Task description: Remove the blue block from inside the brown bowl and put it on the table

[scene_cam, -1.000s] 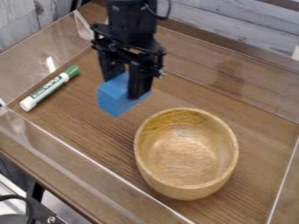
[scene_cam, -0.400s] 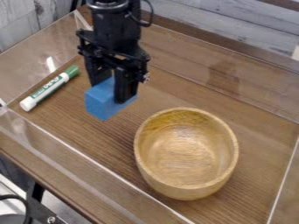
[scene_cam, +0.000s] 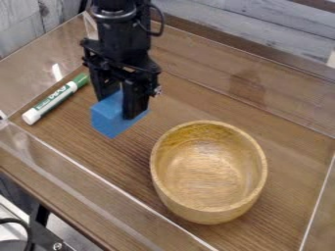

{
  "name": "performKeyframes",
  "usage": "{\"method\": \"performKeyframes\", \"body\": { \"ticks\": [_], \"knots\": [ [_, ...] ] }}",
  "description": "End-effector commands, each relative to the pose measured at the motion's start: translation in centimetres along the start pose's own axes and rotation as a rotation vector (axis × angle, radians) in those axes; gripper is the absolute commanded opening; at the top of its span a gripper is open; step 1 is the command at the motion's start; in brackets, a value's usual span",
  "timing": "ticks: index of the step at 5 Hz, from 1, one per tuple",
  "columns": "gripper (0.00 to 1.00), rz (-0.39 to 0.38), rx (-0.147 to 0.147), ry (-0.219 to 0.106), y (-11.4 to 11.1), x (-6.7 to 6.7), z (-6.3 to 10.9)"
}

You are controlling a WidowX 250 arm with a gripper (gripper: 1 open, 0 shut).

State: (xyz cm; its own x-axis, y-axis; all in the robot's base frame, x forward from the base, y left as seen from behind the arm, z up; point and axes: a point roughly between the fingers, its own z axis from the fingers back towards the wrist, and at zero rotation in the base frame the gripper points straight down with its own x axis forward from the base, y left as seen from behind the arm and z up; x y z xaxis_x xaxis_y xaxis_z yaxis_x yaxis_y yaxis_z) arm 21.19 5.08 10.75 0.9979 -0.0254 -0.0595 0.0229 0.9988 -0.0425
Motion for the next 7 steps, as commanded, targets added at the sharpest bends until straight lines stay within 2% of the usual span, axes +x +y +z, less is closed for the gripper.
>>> {"method": "performKeyframes", "body": {
  "ticks": [1, 6, 7],
  "knots": [
    [0.0, 0.009, 0.013, -0.033, 0.7, 0.3, 0.4],
    [0.0, 0.022, 0.009, -0.034, 1.5, -0.1, -1.5],
    [1.0, 0.023, 0.005, -0.029, 1.6, -0.1, -1.8]
  ]
}}
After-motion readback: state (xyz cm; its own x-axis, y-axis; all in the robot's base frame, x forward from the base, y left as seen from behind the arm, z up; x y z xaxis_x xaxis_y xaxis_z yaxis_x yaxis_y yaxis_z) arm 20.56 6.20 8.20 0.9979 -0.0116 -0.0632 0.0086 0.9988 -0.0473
